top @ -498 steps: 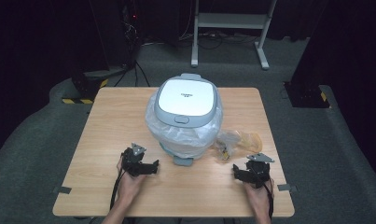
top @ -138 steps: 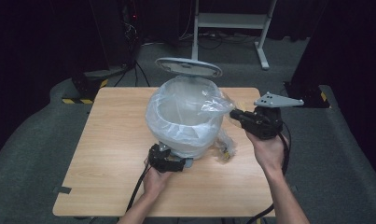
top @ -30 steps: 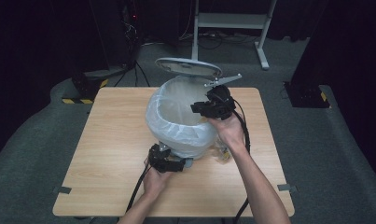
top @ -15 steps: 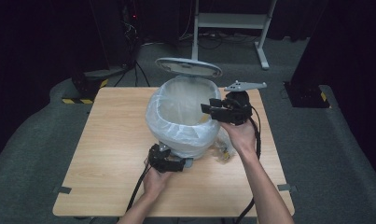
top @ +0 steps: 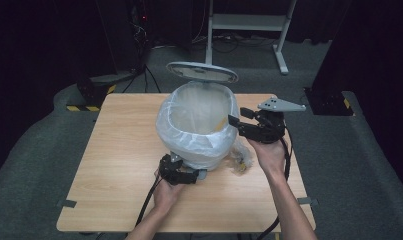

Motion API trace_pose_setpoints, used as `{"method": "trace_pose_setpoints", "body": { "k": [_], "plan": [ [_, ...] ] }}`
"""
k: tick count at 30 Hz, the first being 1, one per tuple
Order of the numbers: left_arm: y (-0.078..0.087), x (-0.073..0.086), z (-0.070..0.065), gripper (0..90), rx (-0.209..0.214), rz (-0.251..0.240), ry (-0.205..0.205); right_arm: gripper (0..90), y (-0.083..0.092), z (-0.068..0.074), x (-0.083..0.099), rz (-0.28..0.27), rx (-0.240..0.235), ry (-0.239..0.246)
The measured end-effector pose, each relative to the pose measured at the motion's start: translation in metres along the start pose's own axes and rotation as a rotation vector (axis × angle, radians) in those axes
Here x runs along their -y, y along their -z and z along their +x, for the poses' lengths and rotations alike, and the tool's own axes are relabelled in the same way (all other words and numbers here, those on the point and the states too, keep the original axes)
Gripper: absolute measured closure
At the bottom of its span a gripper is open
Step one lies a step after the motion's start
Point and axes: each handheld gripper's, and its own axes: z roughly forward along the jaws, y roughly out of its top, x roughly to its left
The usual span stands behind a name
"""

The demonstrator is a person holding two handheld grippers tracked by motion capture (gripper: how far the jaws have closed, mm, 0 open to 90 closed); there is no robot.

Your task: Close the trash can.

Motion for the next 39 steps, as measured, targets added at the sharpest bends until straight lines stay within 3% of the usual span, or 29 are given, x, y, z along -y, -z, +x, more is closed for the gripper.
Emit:
{"method": "trace_pose_setpoints", "body": {
  "k": [16, 39],
  "plan": [
    [0.000, 0.000, 0.000, 0.8, -0.006, 0.000, -0.001, 42.4, 0.017, -0.011, 0.031, -0.060, 0.033, -0.036],
    [0.000, 0.000, 0.000, 0.9, -0.009, -0.002, -0.001, 41.0, 0.027, -0.023, 0.070, -0.036, 0.089, -0.065]
  ]
}}
